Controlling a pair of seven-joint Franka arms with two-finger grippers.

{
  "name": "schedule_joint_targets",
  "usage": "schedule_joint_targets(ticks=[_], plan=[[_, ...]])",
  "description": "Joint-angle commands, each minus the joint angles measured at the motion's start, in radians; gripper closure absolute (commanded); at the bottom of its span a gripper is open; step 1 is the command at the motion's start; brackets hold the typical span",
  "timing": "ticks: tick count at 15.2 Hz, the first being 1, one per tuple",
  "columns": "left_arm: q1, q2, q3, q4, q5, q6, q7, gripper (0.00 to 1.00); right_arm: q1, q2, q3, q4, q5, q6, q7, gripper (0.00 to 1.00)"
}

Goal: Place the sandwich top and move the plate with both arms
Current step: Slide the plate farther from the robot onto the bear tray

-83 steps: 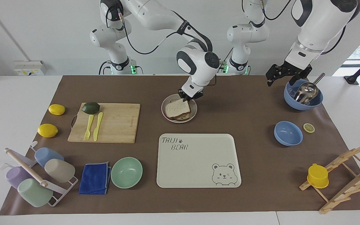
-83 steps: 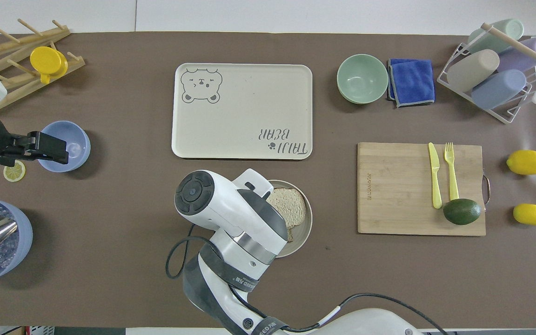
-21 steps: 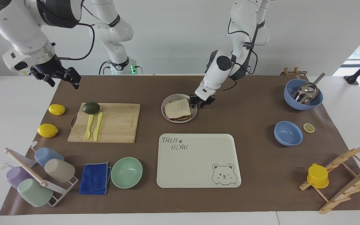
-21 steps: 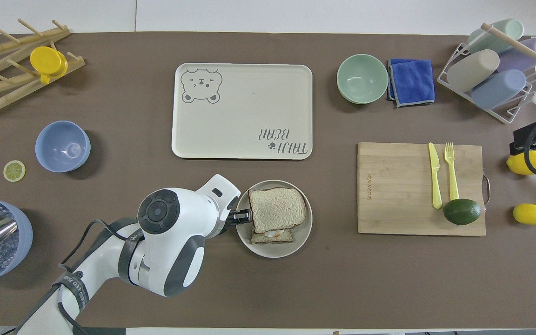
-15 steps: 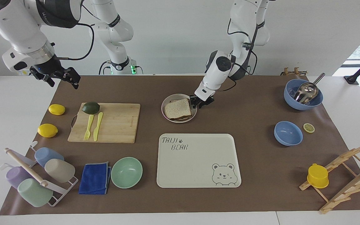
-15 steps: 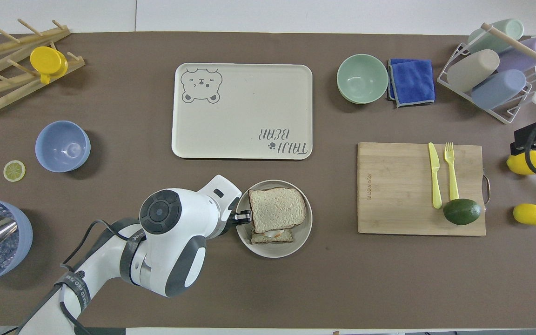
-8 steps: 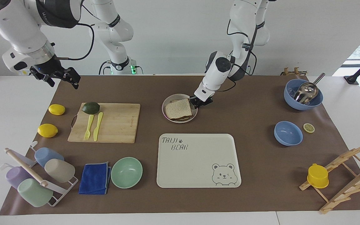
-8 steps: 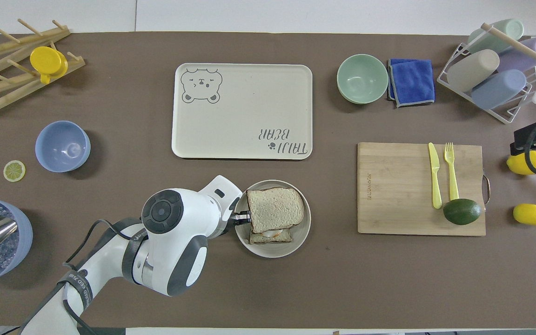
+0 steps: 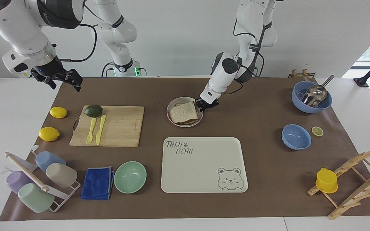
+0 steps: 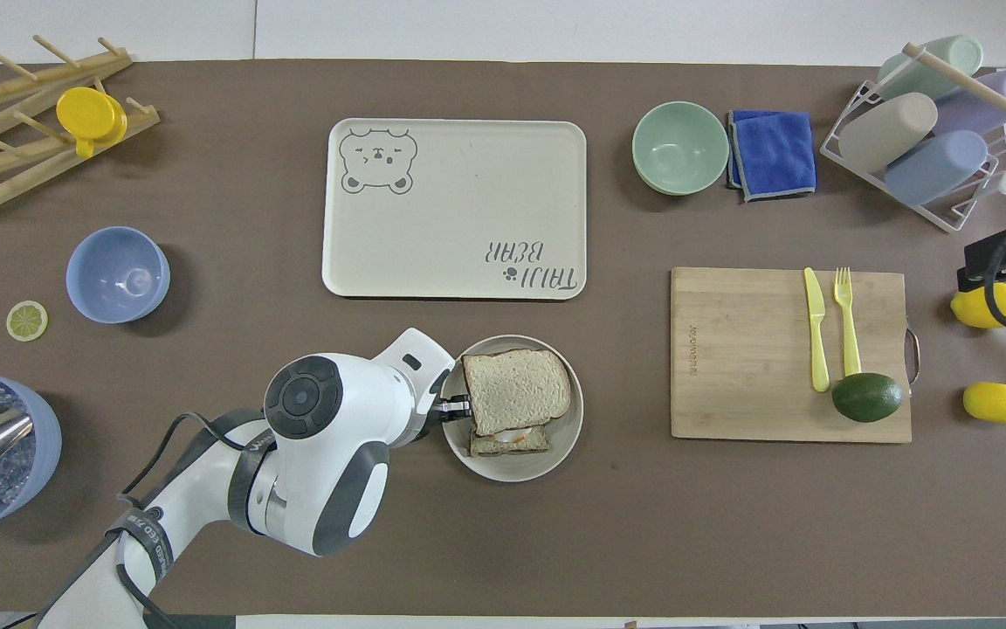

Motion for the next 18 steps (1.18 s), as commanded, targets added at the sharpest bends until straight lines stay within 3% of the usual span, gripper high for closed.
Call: schedule_joint_targets(ticks=[1,8,15,18], plan=[[0.060,-0.012,0.006,0.082,-0.010,-0.113,-0.001,1.00,-0.006,-0.014,-0.002,-0.014,0.029,-0.003,-0.014,0.00],[0.171,0.069,0.009,0.343,-0.043,-0.270,0.001,1.00,-0.006,-0.014,-0.002,-0.014,0.029,-0.003,-0.014,0.00],[0.245,0.328,0.015,0.683,0.009,-0.292,0.004,1.00,-0.006,-0.015,-0.002,-0.014,0.029,-0.003,-0.014,0.00],[0.262,0.420,0.015,0.745,0.064,-0.261,0.042,1.00,-0.006,-0.014,-0.002,-0.014,0.029,-0.003,-0.014,0.00]])
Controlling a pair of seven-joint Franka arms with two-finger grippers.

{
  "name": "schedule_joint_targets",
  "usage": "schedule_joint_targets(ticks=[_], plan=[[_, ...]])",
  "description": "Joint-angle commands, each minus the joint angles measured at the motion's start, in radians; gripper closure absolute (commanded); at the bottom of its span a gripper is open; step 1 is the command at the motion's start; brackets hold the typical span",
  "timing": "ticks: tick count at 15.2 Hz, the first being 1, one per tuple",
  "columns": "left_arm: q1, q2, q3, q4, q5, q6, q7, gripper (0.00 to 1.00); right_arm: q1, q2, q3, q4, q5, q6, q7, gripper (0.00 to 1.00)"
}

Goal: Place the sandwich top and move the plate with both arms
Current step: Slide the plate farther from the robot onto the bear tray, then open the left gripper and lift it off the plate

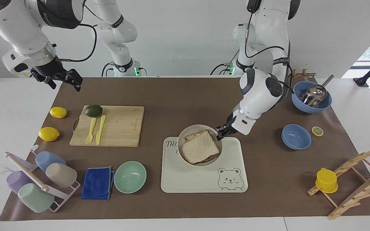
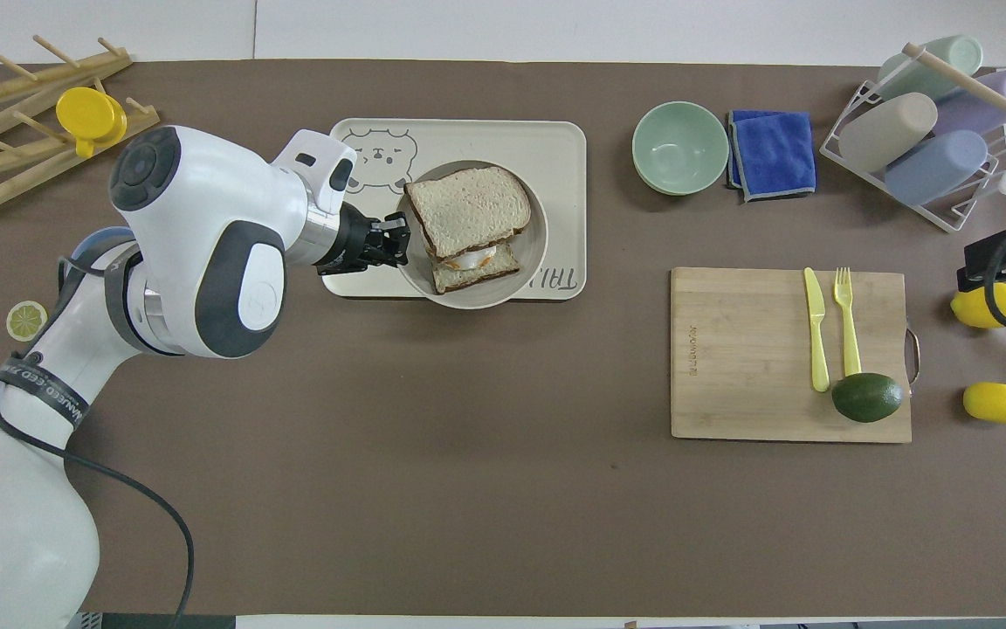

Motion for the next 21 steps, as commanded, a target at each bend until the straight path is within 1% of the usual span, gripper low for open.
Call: schedule_joint_targets(ticks=[1,4,5,7,9,15,16,17,18,21], plan=[[0.015,0.088,-0.003,0.085,0.028,0.013,0.073,1.00,-0.006,-0.014,-0.002,-0.014,0.029,-0.003,-0.014,0.00],[0.030,0.105,-0.003,0.082,0.028,0.059,0.132,1.00,-0.006,-0.014,-0.002,-0.014,0.029,-0.003,-0.014,0.00],[0.030,0.117,-0.003,0.081,0.031,0.065,0.149,1.00,-0.006,-0.014,-0.002,-0.014,0.029,-0.003,-0.014,0.00],[0.030,0.117,-0.003,0.075,0.023,0.065,0.185,1.00,-0.006,-0.014,0.000,-0.014,0.029,-0.003,-0.014,0.00],[0.028,0.116,-0.003,0.059,0.023,0.068,0.187,1.00,-0.006,-0.014,0.000,-0.014,0.029,-0.003,-0.014,0.00],[0.031,0.116,-0.003,0.056,0.028,0.066,0.192,1.00,-0.006,-0.014,-0.002,-0.014,0.029,-0.003,-0.014,0.00],[0.031,0.116,-0.002,0.058,0.033,0.065,0.192,0.83,-0.006,-0.014,-0.002,-0.014,0.029,-0.003,-0.014,0.00],[0.033,0.116,-0.002,0.061,0.037,0.062,0.201,0.22,-0.006,-0.014,-0.002,-0.014,0.029,-0.003,-0.014,0.00],[0.035,0.116,-0.002,0.067,0.037,0.054,0.206,0.00,-0.006,-0.014,-0.002,-0.014,0.029,-0.003,-0.014,0.00],[0.054,0.114,0.000,0.093,0.040,0.042,0.204,0.00,-0.006,-0.014,-0.002,-0.014,0.029,-0.003,-0.014,0.00]])
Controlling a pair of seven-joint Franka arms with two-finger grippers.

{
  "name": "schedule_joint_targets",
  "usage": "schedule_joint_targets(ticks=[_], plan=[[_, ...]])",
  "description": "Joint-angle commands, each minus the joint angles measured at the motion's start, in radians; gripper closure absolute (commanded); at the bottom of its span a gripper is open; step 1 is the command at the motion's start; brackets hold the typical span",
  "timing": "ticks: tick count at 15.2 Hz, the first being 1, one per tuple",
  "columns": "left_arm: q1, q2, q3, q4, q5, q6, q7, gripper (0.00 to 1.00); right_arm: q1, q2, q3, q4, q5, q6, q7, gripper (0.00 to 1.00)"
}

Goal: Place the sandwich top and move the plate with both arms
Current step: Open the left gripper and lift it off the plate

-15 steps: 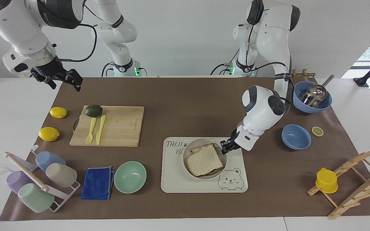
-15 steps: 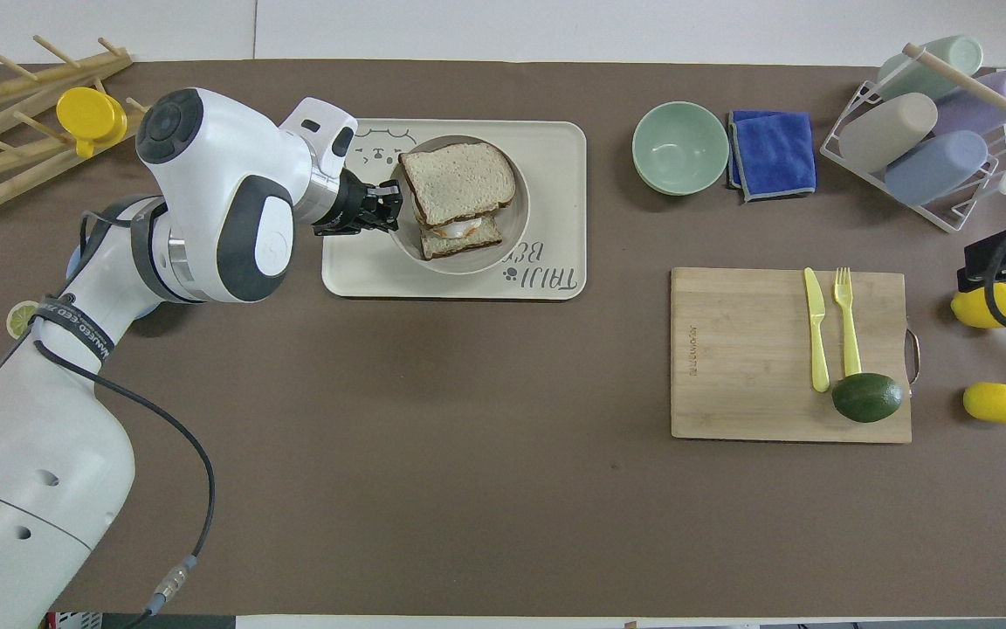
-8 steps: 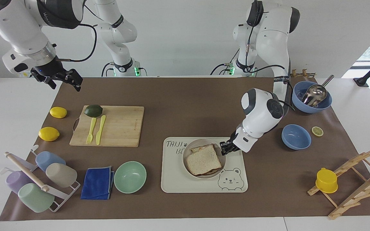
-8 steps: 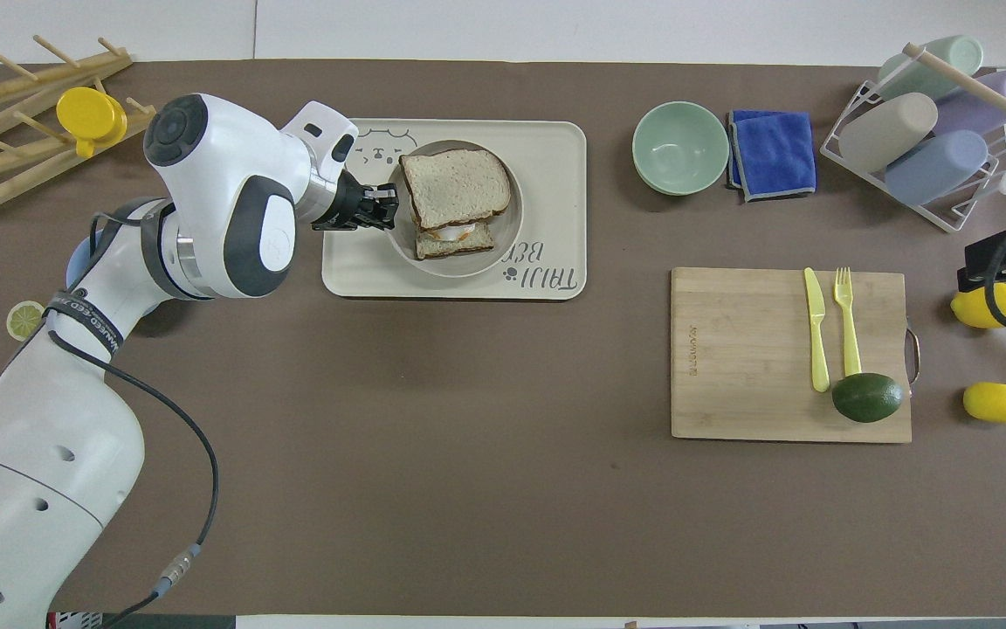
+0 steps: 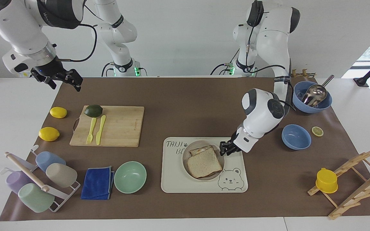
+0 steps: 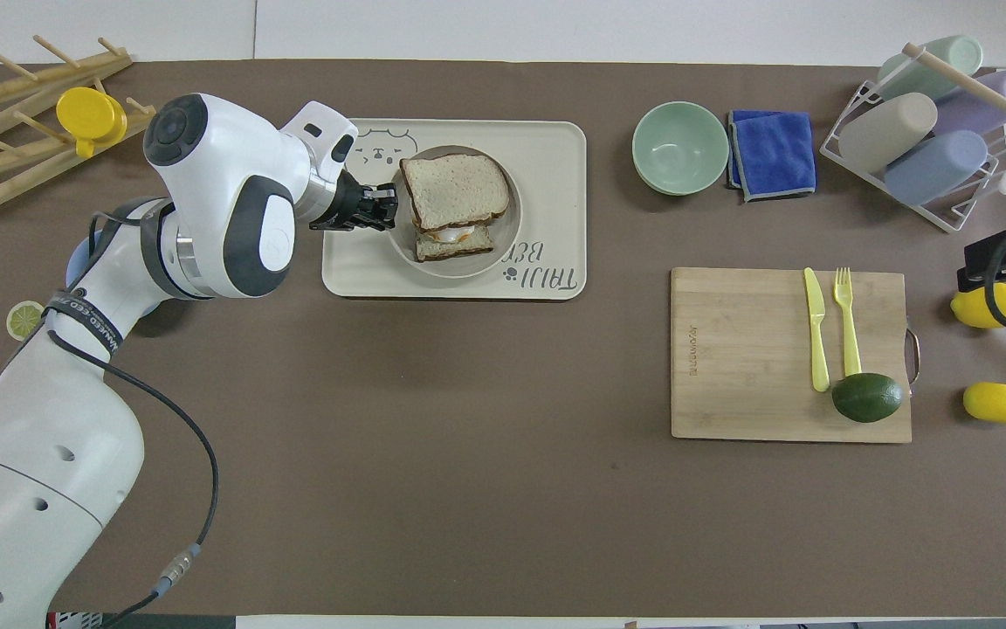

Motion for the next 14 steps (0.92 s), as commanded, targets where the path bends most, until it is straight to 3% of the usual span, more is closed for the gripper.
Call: schedule_joint_targets(ticks=[1,5,11,14], plan=[[0.019,-0.013,-0.002,0.030,0.021,-0.026,0.013,0.00,-0.006,-0.014,-0.002,-0.014,0.029,-0.003,-0.014,0.00],[0.077,-0.092,-0.002,0.049,0.042,-0.125,0.010,0.00,-0.006,-0.015,-0.002,-0.014,0.029,-0.003,-0.014,0.00],[0.090,-0.200,0.041,0.109,0.177,-0.412,0.009,0.00,-0.006,-0.014,-0.002,-0.014,0.029,-0.003,-0.014,0.00],[0.090,-0.273,0.043,0.109,0.221,-0.457,0.005,0.00,-0.006,-0.014,-0.002,-0.014,0.029,-0.003,-0.014,0.00]])
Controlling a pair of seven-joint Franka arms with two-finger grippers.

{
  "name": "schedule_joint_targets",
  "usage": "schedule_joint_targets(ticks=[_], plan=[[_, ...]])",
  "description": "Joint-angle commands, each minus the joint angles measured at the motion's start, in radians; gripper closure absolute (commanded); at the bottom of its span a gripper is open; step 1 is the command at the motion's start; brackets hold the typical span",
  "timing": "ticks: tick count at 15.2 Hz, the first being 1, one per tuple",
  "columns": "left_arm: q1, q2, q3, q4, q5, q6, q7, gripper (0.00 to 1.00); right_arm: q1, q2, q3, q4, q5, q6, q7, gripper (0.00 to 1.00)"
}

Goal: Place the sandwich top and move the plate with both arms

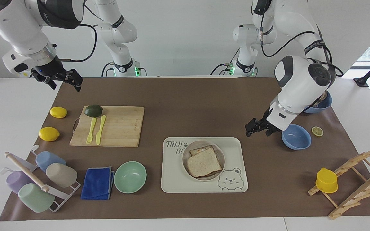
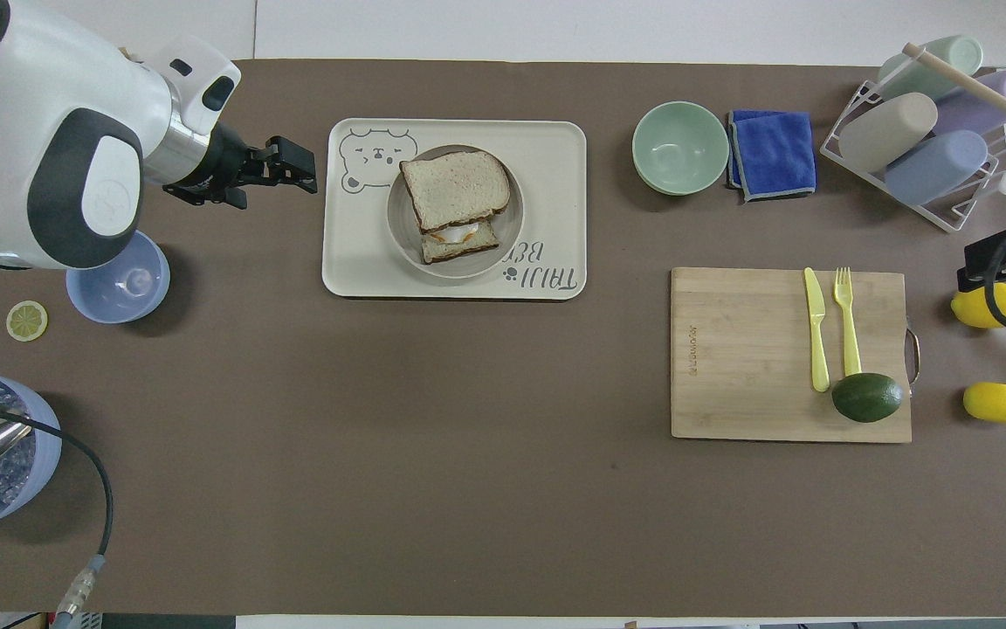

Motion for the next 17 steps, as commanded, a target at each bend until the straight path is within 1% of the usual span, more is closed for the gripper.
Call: schedule_joint_targets(ticks=[1,2,3,4,6,9,11,13,15,17], plan=[[-0.002,-0.082,0.007,-0.015,0.066,-0.043,0.003,0.00,-0.006,-0.014,-0.002,-0.014,0.029,-0.003,-0.014,0.00],[-0.003,-0.105,0.006,-0.021,0.078,-0.052,0.002,0.00,-0.006,-0.014,-0.002,-0.014,0.029,-0.003,-0.014,0.00],[0.024,-0.128,0.004,-0.030,0.080,-0.066,0.005,0.00,-0.006,-0.015,-0.002,-0.014,0.029,-0.003,-0.014,0.00],[0.048,-0.155,0.003,-0.035,0.080,-0.103,0.008,0.00,-0.006,-0.015,-0.002,-0.014,0.029,-0.003,-0.014,0.00],[0.056,-0.209,0.004,-0.041,0.083,-0.191,0.011,0.00,-0.006,-0.015,-0.002,-0.014,0.029,-0.003,-0.014,0.00],[0.069,-0.319,0.003,-0.127,0.124,-0.261,0.014,0.00,-0.006,-0.015,-0.002,-0.014,0.029,-0.003,-0.014,0.00],[0.069,-0.370,0.003,-0.168,0.129,-0.311,0.052,0.00,-0.006,-0.015,-0.002,-0.014,0.029,-0.003,-0.014,0.00],[0.070,-0.393,0.003,-0.208,0.127,-0.333,0.072,0.00,-0.006,-0.014,-0.002,-0.015,0.029,-0.003,-0.014,0.00],[0.072,-0.419,0.007,-0.266,0.127,-0.289,0.078,0.00,-0.006,-0.015,-0.002,-0.014,0.029,-0.003,-0.014,0.00],[0.082,-0.419,0.009,-0.261,0.126,-0.284,0.089,0.00,-0.006,-0.015,-0.002,-0.014,0.029,-0.003,-0.014,0.00]])
